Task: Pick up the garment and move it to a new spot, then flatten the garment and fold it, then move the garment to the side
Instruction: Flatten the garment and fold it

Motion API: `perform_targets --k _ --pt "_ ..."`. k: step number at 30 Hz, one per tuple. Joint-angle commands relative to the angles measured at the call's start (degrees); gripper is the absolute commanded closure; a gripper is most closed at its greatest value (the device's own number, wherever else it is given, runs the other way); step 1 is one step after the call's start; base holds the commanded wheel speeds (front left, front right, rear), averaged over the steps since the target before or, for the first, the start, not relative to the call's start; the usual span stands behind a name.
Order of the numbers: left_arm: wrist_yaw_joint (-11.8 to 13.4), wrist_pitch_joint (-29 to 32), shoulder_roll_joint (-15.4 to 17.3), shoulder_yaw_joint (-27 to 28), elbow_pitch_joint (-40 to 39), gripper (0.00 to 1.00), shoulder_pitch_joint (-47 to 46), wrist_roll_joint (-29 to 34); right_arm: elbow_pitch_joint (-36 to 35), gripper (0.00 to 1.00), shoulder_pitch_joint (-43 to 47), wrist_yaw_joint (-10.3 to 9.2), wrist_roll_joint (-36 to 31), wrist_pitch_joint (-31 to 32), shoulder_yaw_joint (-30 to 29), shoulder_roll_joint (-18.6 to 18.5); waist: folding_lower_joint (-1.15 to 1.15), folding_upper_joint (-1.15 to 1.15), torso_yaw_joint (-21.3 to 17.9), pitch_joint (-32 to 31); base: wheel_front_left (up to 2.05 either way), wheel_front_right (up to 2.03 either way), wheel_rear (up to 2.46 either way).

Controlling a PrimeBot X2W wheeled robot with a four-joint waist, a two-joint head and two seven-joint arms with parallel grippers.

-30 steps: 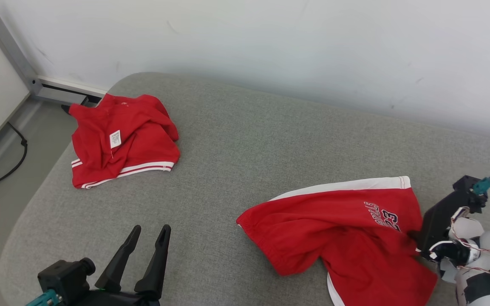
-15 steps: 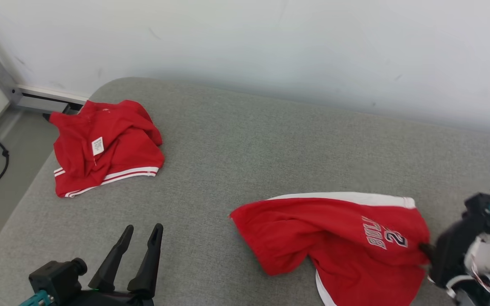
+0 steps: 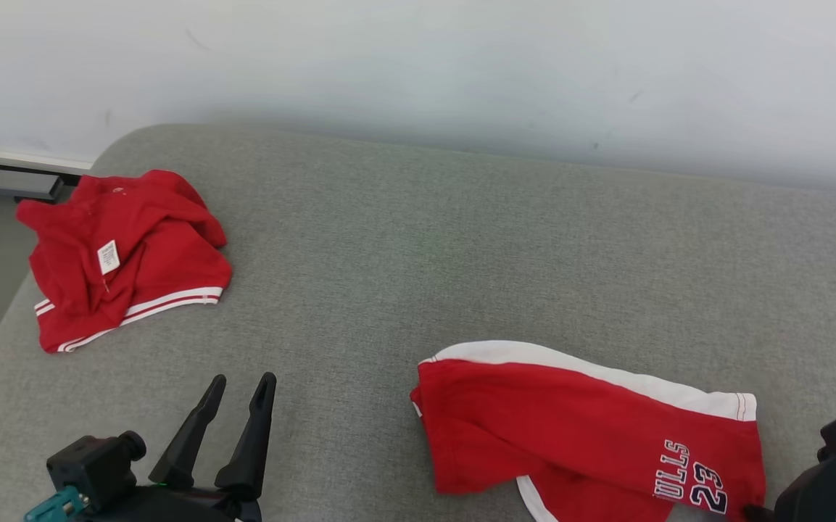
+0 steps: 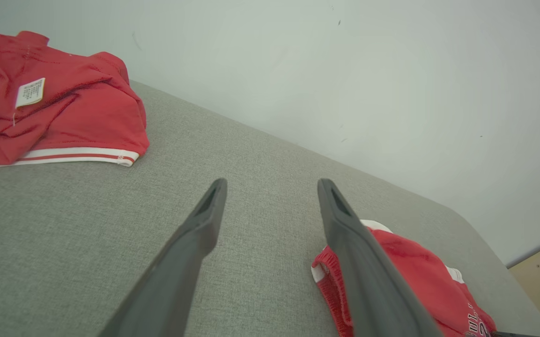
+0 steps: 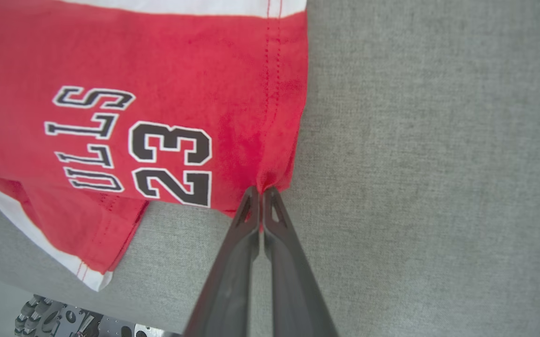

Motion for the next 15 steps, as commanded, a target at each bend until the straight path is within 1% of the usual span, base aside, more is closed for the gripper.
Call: perform_targets --k 1,2,3,4,8,11,15 --pt "0.0 -0.1 0.4 0.2 0.2 0.0 -0.9 0.2 0.5 1.0 0.6 -0.02 0.9 -0.4 0.0 -0.2 0.0 0.0 -0.7 0.4 0.0 0.0 0.0" --pt "0.0 -0.1 0.4 0.2 0.2 0.0 -0.9 0.2 0.5 1.0 0.6 -0.02 0.9 -0.4 0.0 -0.2 0.0 0.0 -0.7 0.4 0.0 0.0 0.0" --pt "0.0 0.0 0.5 0.2 0.2 0.0 -1.0 0.2 0.6 0.8 0.8 -0.02 1.2 -1.1 0.2 -0.2 0.0 0.0 -0.9 0.4 0.0 0.0 0.0" --pt "0.1 0.0 0.5 0.2 0.2 0.0 -1.0 0.3 1.1 0.0 0.8 -0.02 1.6 -1.8 0.1 -0.3 0.0 0.0 -1.0 0.4 0.0 0.0 0.0" --pt "0.2 0.2 0.6 0.0 0.4 0.0 -1.1 0.5 2.5 0.0 0.7 -0.02 1.5 -3.6 0.9 -0.3 0.0 0.0 -1.2 0.2 0.0 0.0 0.0" --pt "0.5 0.3 1.0 -0.1 0.5 0.0 -1.1 1.0 2.2 0.0 0.0 -0.02 2.7 -5.8 1.2 -0.3 0.0 0.0 -1.4 0.0 0.0 0.0 0.0" --pt "1.3 -0.9 1.4 0.2 0.3 0.0 -1.3 2.2 0.8 0.0 -1.2 -0.02 6.1 -12.7 0.7 -0.3 0.0 0.0 -1.6 -0.3 0.0 0.0 0.0"
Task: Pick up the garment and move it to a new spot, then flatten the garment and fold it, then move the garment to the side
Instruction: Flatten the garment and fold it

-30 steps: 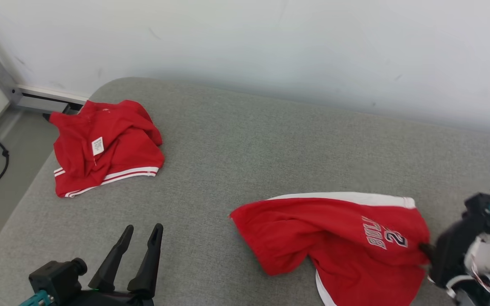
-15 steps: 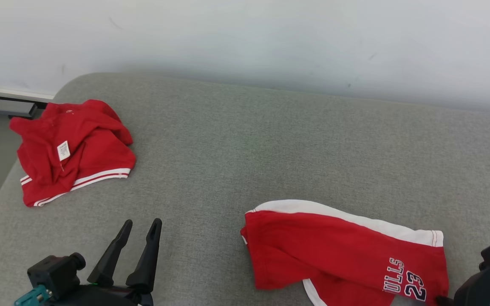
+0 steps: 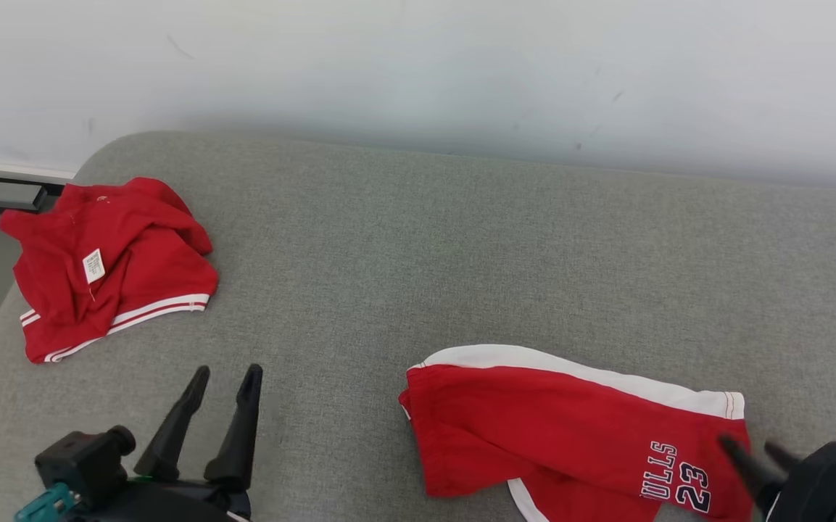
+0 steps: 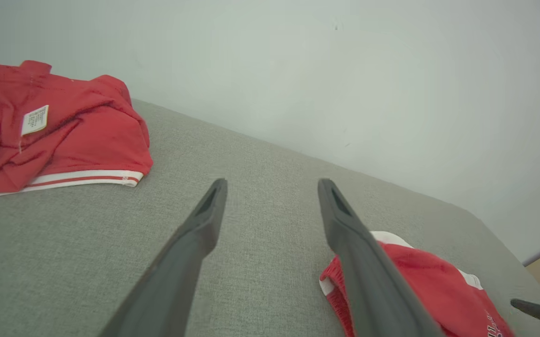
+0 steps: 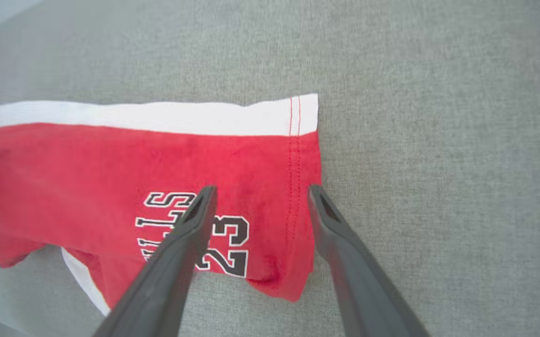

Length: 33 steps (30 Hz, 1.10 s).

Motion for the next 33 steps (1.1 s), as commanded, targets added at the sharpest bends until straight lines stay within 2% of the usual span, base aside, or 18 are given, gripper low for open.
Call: perform_targets --k 1,2,8,12,16,23,33 --pt "0.1 -0.4 0.2 0.4 -0.1 0.0 -0.3 0.1 -0.5 0.0 -0.7 -0.02 0.6 -1.8 -0.1 -0.2 0.0 0.0 -0.1 -0.1 0.0 0.0 0.0" --pt "1.2 -0.7 0.4 0.8 0.3 0.0 -0.2 1.0 -0.6 0.0 -1.2 -0.02 1.6 -4.8 -1.0 -0.3 0.0 0.0 -0.2 -0.3 0.0 0.0 0.0" --pt "2.7 -2.7 -0.8 2.4 -0.3 0.0 0.6 2.5 0.1 0.0 -2.1 -0.02 6.6 -21.4 -0.3 -0.2 0.0 0.0 -0.7 -1.7 0.0 0.0 0.0" --pt "3.5 -3.4 -1.6 4.0 -0.7 0.0 1.2 3.4 1.1 0.0 -2.1 -0.02 10.3 -32.7 2.5 -0.2 0.0 0.0 -1.4 -3.0 0.0 0.0 0.0" --pt "3.1 -3.8 -2.1 5.5 -1.2 0.0 2.1 4.4 1.9 0.0 -1.7 -0.02 11.4 -40.4 7.8 -0.2 0.0 0.0 -2.3 -4.2 0.0 0.0 0.0" --pt "0.6 -4.0 -3.1 6.2 -0.5 0.0 3.9 6.6 3.3 0.0 -1.1 -0.02 5.5 -45.7 14.4 -0.2 0.0 0.0 -3.7 -4.8 0.0 0.0 0.0" --pt "-0.4 -2.7 -1.4 3.6 3.3 0.0 3.6 9.5 6.6 0.0 -1.3 -0.02 2.2 -45.6 14.9 -0.2 0.0 0.0 -4.8 -4.3 0.0 0.0 0.0"
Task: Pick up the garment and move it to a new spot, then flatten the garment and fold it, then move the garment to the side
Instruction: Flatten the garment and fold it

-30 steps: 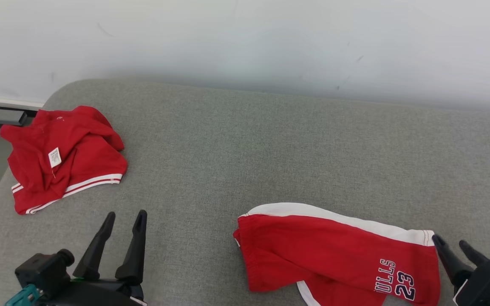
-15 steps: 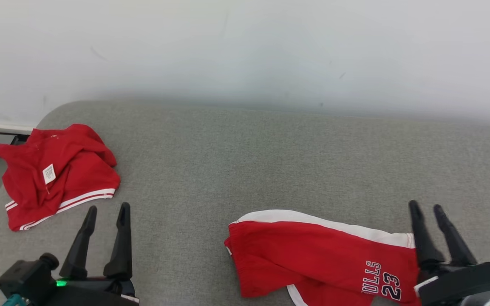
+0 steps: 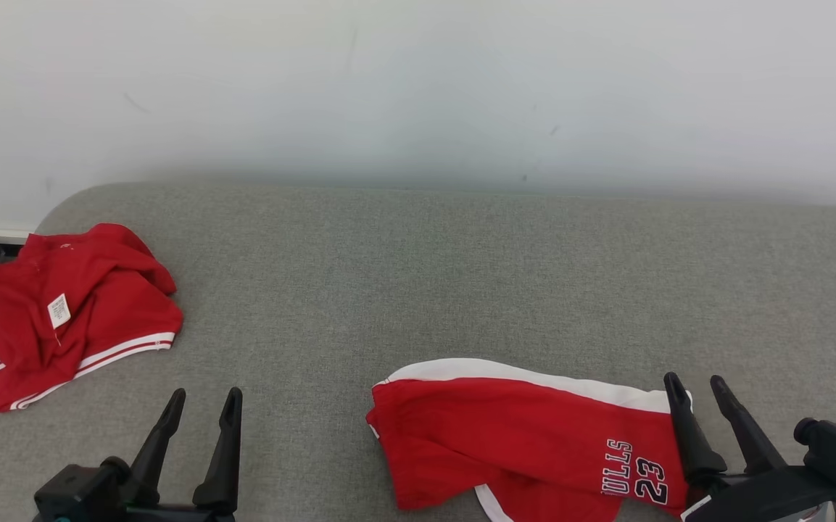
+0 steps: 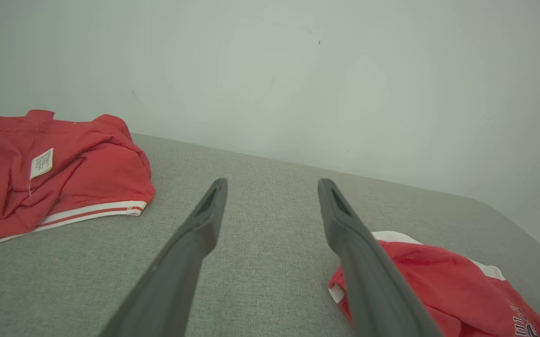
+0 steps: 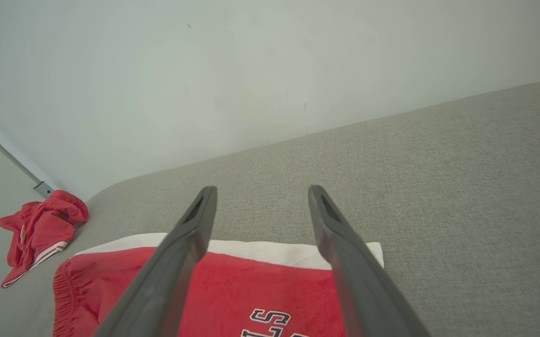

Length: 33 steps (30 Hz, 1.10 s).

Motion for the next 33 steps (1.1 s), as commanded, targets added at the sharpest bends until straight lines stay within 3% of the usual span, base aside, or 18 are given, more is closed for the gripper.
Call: perform_targets --k 1,16,20,26,31,32,33 --pt "-0.4 0.0 0.6 -0.1 0.0 0.0 -0.5 0.7 0.0 0.0 -0.6 -0.02 -0.2 -0.5 -0.4 -0.2 0.0 0.0 -0.1 0.1 0.0 0.0 0.0" --pt "0.1 2.8 0.7 -0.5 -1.8 0.0 -2.5 -0.4 -2.3 0.0 -1.6 -0.02 -1.8 2.5 -1.9 -0.2 0.0 0.0 -0.6 0.9 0.0 0.0 0.0" --pt "0.6 8.2 1.2 -1.1 -1.7 0.0 -5.6 -1.0 -2.6 0.0 -3.2 -0.02 -1.7 10.9 -4.6 -0.2 0.0 0.0 -0.8 1.0 0.0 0.0 0.0" --pt "1.2 22.1 1.0 -3.4 -1.3 0.0 -13.1 -3.5 -5.4 0.0 -7.7 -0.02 -2.3 27.4 -10.2 0.0 0.0 0.0 -0.8 2.0 0.0 0.0 0.0" --pt "4.0 35.3 -0.5 -6.0 -0.4 0.0 -20.0 -5.0 -9.0 0.0 -11.2 -0.02 -4.8 43.0 -10.4 -0.1 0.0 0.0 -0.6 3.6 0.0 0.0 0.0" --pt "4.0 35.3 -0.5 -6.0 -0.4 0.0 -20.0 -5.0 -9.0 0.0 -11.2 -0.02 -4.8 43.0 -10.4 -0.1 0.0 0.0 -0.6 3.6 0.0 0.0 0.0" --pt "5.1 40.3 -1.5 -7.5 0.1 0.0 -22.3 -5.5 -9.6 0.0 -12.9 -0.02 -6.3 50.2 -10.3 -0.2 0.0 0.0 -0.5 4.5 0.0 0.0 0.0"
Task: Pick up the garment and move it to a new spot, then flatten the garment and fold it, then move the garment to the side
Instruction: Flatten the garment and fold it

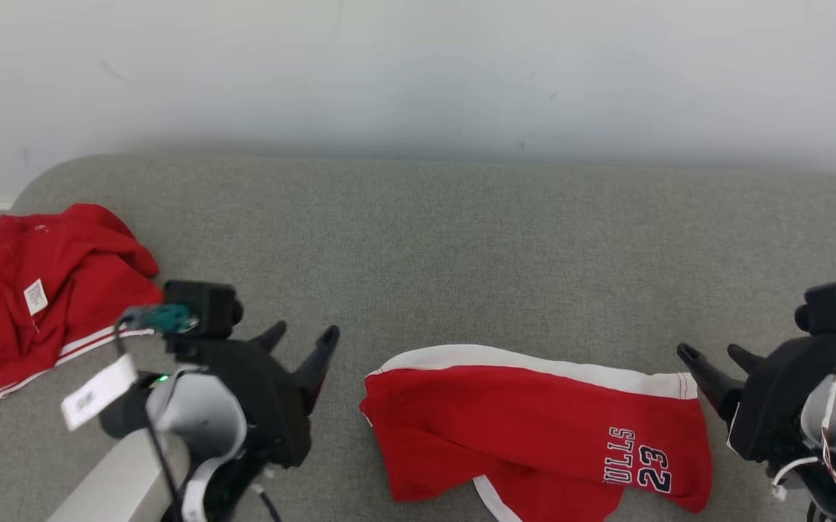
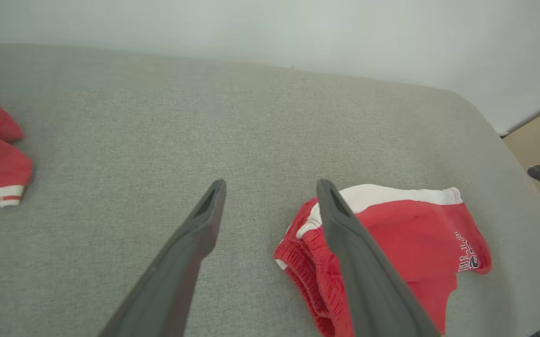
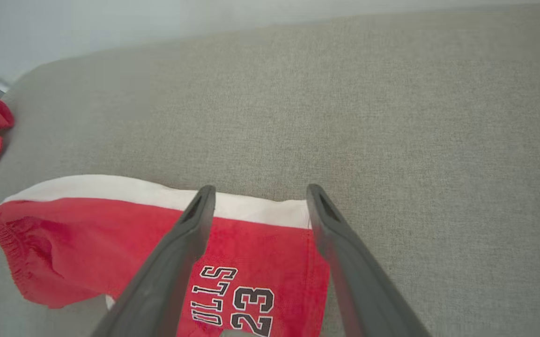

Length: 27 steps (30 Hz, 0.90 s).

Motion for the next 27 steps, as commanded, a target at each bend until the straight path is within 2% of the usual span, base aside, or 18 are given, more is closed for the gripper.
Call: perform_targets --k 1,2,3,4,5,11,17,24,27 --pt "0.9 3.4 -0.7 -1.1 0.6 0.0 -1.7 -0.8 -0.2 0.0 -1.9 -0.02 -2.0 4.1 -0.7 -0.2 -0.01 0.0 0.3 1.3 0.0 0.0 0.0" --pt "1.3 6.1 -1.1 -2.1 0.9 0.0 -3.0 -0.9 -0.1 0.0 -2.8 -0.02 -3.1 7.1 -1.3 -0.2 -0.01 0.0 0.4 1.8 0.0 0.0 0.0" --pt "1.3 6.1 -1.1 -2.1 0.9 0.0 -3.0 -0.9 -0.1 0.0 -2.8 -0.02 -3.1 7.1 -1.3 -0.2 -0.01 0.0 0.4 1.8 0.0 0.0 0.0" --pt "2.2 11.1 -2.1 -3.6 1.7 0.0 -5.3 -1.4 0.7 0.0 -4.9 -0.02 -4.7 11.8 -2.1 -0.1 -0.01 0.0 0.7 2.8 0.0 0.0 0.0" --pt "2.7 12.7 -2.7 -4.2 2.2 0.0 -6.5 -1.3 1.3 0.0 -6.0 -0.02 -6.1 13.6 -2.6 -0.1 -0.01 0.0 0.8 3.3 0.0 0.0 0.0" --pt "3.7 18.5 -5.6 -6.1 6.0 0.0 -11.0 -1.9 4.9 0.0 -10.7 -0.02 -10.7 19.0 -4.5 -0.1 -0.01 0.0 1.4 5.6 0.0 0.0 0.0" --pt "3.7 22.7 -7.4 -6.7 9.6 0.0 -15.5 -2.5 10.6 0.0 -14.5 -0.02 -12.9 21.0 -5.6 -0.2 -0.01 0.0 1.7 7.5 0.0 0.0 0.0" --pt "2.9 24.5 -9.3 -6.7 13.1 0.0 -18.4 -3.9 15.8 0.0 -16.4 -0.02 -13.3 18.6 -6.3 -0.1 -0.01 0.0 1.9 8.7 0.0 0.0 0.0" --pt "2.5 24.2 -9.8 -6.9 13.4 0.04 -17.8 -4.4 16.2 0.0 -15.8 -0.02 -12.8 17.5 -5.7 -0.1 -0.01 0.0 2.0 9.0 0.0 0.0 0.0"
